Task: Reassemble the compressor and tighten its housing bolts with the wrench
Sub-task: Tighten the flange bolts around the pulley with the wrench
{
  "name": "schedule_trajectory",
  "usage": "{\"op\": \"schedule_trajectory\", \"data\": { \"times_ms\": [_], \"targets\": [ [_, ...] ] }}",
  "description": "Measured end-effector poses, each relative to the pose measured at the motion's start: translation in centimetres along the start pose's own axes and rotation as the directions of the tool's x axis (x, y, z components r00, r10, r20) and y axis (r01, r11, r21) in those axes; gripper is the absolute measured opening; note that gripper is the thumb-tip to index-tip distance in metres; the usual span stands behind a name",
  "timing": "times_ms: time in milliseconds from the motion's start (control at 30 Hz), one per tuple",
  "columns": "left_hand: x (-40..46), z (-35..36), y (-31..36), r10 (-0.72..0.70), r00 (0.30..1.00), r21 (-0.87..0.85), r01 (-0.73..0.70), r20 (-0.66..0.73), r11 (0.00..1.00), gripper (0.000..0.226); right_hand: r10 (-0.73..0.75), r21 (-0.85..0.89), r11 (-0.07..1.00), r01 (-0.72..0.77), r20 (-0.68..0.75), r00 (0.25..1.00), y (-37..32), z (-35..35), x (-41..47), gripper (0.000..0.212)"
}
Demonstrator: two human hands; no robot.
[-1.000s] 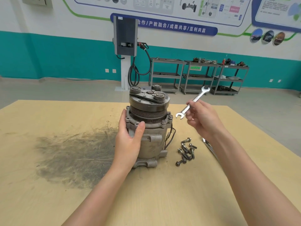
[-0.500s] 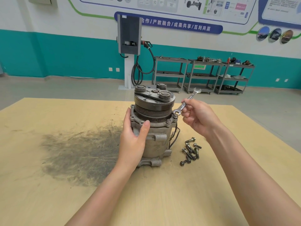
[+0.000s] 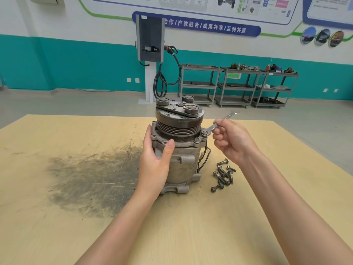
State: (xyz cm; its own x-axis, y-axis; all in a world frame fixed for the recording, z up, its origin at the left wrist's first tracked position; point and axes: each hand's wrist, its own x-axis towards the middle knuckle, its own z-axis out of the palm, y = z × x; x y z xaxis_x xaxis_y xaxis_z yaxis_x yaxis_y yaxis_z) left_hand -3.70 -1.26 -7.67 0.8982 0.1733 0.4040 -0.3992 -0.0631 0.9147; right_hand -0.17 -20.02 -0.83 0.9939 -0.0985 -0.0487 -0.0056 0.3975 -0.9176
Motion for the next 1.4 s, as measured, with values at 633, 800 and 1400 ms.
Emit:
{"op": "schedule_trajectory", "data": {
  "times_ms": [633, 800, 1400],
  "targets": [
    [0.1, 0.0, -0.2, -0.013, 1.000, -0.001, 0.013, -0.002, 1.000, 0.091, -0.823, -0.265, 0.530, 0.805, 0.067, 0.564, 5.7, 1.2, -5.9, 0.015],
    [0.0, 0.0, 0.0, -0.012, 1.000, -0.007, 0.012, 0.000, 1.000, 0.092, -0.523, -0.091, 0.850, 0.519, -0.031, 0.852, 2.5, 0.1, -3.2, 0.038],
    [-0.3, 0.0, 0.6, -0.036, 0.999, -0.008, 0.036, 0.007, 0.999, 0.089, -0.263, 0.202, 0.952, 0.230, 0.159, 0.952, 2.4, -1.4, -0.8, 0.032]
  ]
}}
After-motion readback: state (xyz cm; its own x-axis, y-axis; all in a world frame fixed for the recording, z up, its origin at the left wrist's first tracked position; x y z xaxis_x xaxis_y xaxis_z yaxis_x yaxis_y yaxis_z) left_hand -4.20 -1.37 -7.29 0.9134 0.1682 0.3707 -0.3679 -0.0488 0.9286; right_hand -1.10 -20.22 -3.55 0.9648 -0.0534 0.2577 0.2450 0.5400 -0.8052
